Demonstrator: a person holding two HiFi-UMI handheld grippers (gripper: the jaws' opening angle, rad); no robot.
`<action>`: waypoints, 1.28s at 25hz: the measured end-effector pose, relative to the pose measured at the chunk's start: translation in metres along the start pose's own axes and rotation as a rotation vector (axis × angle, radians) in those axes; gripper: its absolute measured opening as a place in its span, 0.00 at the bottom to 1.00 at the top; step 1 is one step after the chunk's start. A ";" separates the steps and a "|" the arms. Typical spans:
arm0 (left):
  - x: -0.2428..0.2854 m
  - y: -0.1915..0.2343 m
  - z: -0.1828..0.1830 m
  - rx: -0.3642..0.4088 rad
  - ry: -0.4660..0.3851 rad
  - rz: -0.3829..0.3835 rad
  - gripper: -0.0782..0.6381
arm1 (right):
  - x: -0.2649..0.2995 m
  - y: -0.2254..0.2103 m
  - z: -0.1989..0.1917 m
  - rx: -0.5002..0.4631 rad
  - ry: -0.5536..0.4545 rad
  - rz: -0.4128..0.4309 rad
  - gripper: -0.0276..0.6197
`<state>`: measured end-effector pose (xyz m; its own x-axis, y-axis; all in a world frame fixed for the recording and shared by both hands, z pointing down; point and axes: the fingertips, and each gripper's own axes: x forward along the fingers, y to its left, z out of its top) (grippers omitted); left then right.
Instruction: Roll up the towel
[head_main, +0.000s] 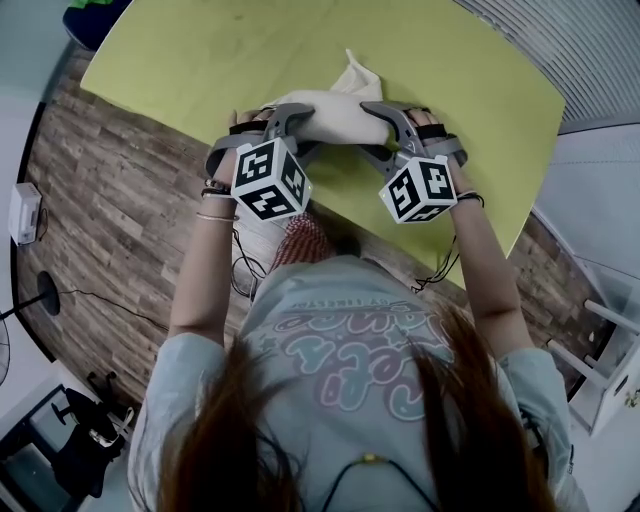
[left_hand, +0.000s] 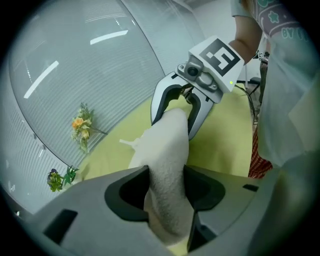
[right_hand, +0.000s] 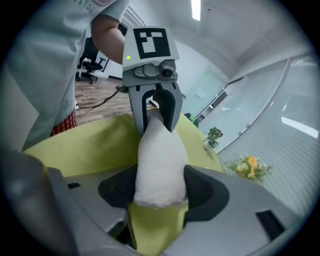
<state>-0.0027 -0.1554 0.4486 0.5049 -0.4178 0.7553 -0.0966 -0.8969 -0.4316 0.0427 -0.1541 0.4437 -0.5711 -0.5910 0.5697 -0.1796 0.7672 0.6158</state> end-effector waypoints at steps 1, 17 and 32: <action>0.000 0.001 0.000 -0.004 -0.002 -0.023 0.39 | 0.000 -0.001 0.000 0.036 -0.003 0.022 0.45; 0.020 0.061 0.007 -0.083 -0.038 -0.292 0.39 | 0.019 -0.045 -0.021 0.583 -0.071 0.329 0.43; 0.040 0.080 0.005 -0.116 -0.043 -0.419 0.40 | 0.007 -0.064 0.017 0.234 -0.061 0.000 0.59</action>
<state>0.0146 -0.2428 0.4419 0.5560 -0.0098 0.8311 0.0300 -0.9990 -0.0319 0.0366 -0.2024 0.3990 -0.6174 -0.5804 0.5311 -0.3567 0.8082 0.4686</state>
